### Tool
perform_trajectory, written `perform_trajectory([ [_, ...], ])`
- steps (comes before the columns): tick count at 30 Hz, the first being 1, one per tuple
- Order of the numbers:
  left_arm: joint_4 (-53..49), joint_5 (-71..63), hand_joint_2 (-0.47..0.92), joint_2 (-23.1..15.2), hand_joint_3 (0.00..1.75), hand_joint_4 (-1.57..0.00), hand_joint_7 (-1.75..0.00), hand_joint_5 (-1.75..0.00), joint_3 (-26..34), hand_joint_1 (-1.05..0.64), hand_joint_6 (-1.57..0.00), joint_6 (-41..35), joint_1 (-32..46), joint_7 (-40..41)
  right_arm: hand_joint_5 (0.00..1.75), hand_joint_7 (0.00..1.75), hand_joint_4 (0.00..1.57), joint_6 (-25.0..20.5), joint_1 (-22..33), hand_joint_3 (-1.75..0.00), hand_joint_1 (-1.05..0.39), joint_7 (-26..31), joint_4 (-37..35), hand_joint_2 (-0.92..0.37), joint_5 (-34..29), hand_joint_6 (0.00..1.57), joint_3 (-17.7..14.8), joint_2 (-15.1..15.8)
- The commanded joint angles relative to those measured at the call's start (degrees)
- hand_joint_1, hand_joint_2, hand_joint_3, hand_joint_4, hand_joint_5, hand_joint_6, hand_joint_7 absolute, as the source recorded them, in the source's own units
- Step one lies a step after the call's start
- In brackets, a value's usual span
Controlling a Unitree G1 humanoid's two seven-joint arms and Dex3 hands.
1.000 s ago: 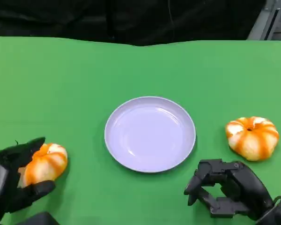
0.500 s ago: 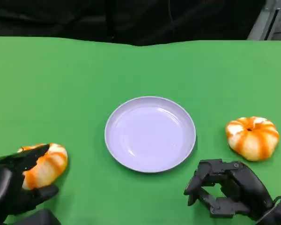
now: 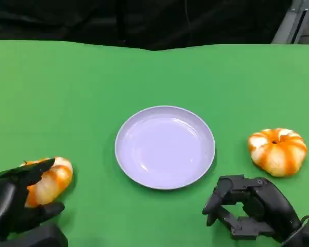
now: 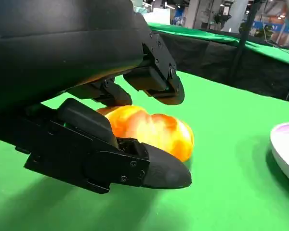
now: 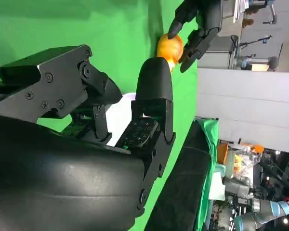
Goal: Grasp the bread from the table and place it into the plate.
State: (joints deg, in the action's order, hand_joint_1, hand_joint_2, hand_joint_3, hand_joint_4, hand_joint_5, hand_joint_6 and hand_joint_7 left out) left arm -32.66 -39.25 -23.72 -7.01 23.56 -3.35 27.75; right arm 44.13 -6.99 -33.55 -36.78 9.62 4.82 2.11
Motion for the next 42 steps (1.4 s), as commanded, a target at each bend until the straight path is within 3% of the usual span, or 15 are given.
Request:
perform_trajectory([
  [1, -2.90, 0.67, 0.92, -1.76, 0.25, -0.63, 0.00, -0.01, -0.64, -0.87, -0.57, 0.30, -1.46, 0.81, 1.26, 0.90, 0.88, 0.29, -0.27, -0.97, 0.12, -0.08, -0.34, -0.65, 0.12, 0.94, -0.44, 0.24],
  [18, -5.62, 0.99, 0.92, -2.44, 0.25, -0.63, 0.00, 0.00, -2.23, -0.87, -0.57, 0.43, -3.33, 1.08, 1.26, 0.91, 0.88, 0.12, -0.14, -0.99, 0.12, -0.16, -0.13, -0.64, 0.28, 0.94, -0.42, 0.17],
  [19, -7.22, 0.75, 0.85, -2.60, 0.15, -0.64, 0.00, 0.00, -2.71, -0.48, -0.58, 0.46, -4.48, 0.79, 1.26, 0.90, 0.88, -0.02, -0.04, -0.99, 0.12, -0.22, 0.04, -0.64, 0.40, 0.94, -0.40, 0.12],
  [22, -9.70, 0.32, 0.82, -2.97, 0.04, -0.65, 0.00, 0.00, -3.77, -0.15, -0.60, 0.73, -5.96, 1.39, 1.26, 0.90, 0.88, -0.02, 0.06, -0.99, 0.12, -0.19, 0.19, -0.65, 0.40, 0.94, -0.39, 0.09],
  [25, -10.07, 1.41, 0.83, -3.02, 0.02, -0.64, 0.00, 0.00, -3.96, -0.06, -0.57, 1.20, -6.06, 1.02, 1.26, 0.90, 0.89, 0.59, -0.02, -0.98, 0.12, 0.24, 0.16, -0.65, -0.11, 0.94, -0.45, 0.20],
  [35, -10.58, 2.09, 0.84, -3.00, 0.01, -0.61, 0.00, 0.00, -4.09, 0.01, -0.56, 0.91, -6.10, 1.01, 1.26, 0.90, 0.89, 0.62, 0.07, -0.96, 0.11, 0.42, 0.28, -0.66, -0.20, 0.94, -0.42, 0.25],
  [40, -10.47, 3.38, 0.85, -2.07, 0.01, -0.76, -0.06, -0.07, -3.56, 0.02, -0.75, 0.74, -6.09, 2.08, 1.27, 0.91, 0.89, 0.85, 0.09, -0.96, 0.11, 0.64, 0.26, -0.66, -0.37, 0.94, -0.38, 0.27],
  [41, -10.63, 3.50, 0.86, -1.95, 0.00, -0.76, -0.06, -0.16, -3.58, 0.02, -0.81, 0.76, -6.22, 2.45, 1.27, 0.91, 0.89, 0.82, 0.08, -0.96, 0.11, 0.67, 0.24, -0.66, -0.38, 0.94, -0.36, 0.29],
  [42, -10.73, 3.55, 0.86, -1.91, 0.00, -0.63, -0.04, -0.45, -3.64, 0.02, -0.85, 0.73, -6.30, 2.69, 1.27, 0.91, 0.89, 0.81, 0.07, -0.96, 0.11, 0.69, 0.23, -0.66, -0.38, 0.94, -0.35, 0.31],
])
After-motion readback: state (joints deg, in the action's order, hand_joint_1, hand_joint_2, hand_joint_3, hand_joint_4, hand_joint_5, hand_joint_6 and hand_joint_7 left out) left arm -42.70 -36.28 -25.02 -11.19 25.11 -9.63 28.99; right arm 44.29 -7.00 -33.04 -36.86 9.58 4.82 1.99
